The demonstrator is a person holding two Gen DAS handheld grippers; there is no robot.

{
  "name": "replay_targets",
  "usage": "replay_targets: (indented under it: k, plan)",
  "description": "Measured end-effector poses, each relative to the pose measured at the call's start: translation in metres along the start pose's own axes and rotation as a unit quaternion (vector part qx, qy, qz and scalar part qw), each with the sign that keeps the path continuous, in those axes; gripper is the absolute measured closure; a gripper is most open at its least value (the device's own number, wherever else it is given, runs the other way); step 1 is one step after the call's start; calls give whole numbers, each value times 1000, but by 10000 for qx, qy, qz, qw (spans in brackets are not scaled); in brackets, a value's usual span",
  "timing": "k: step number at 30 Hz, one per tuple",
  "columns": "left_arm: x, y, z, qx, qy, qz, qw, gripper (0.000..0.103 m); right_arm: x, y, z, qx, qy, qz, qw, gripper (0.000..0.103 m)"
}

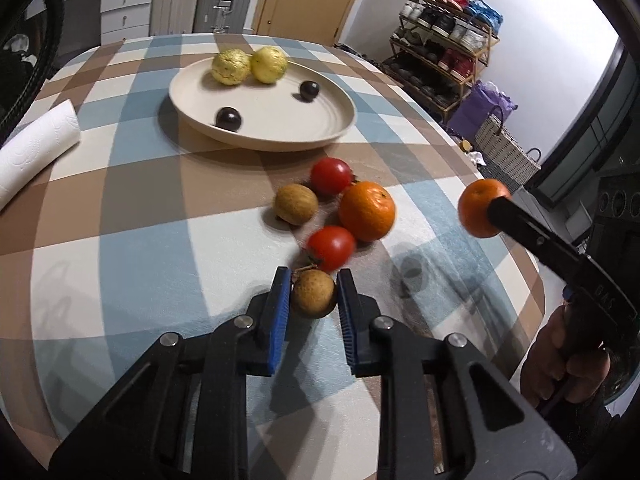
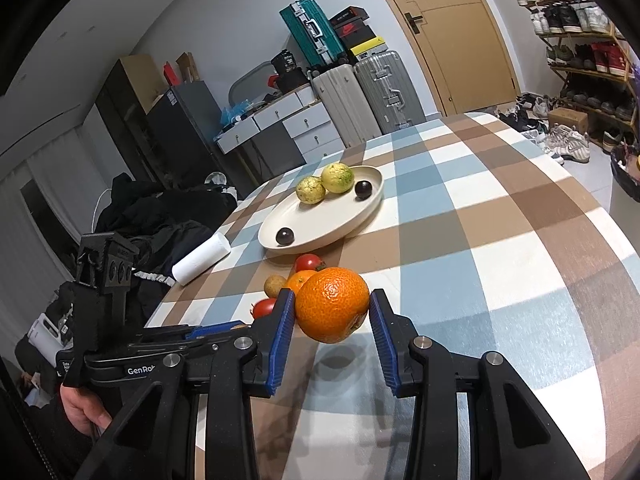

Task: Organize fruits
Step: 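Carry the orange and brown fruit onto the cream plate and open both tools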

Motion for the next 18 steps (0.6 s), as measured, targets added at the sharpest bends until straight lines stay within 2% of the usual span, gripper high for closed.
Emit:
replay_targets:
  k: [9, 18]
  plan:
    - [-22, 23, -46, 296, 191, 66, 9994, 82, -3, -12, -34, 123, 117, -125, 9998, 64]
    - [-53, 17, -132, 633, 419, -200, 9969, 82, 10, -39, -89, 216, 123, -223, 9994, 64]
Point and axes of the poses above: each gripper's, at about its wrist camera, not at the fingertips, and y roughly against the way its jaws point, x to its right, z to its underside, the point moved 10 cm from there along -y, roughly the way its jaws point, and after that the axes turned 9 degrees about y, right-handed, at the moved point
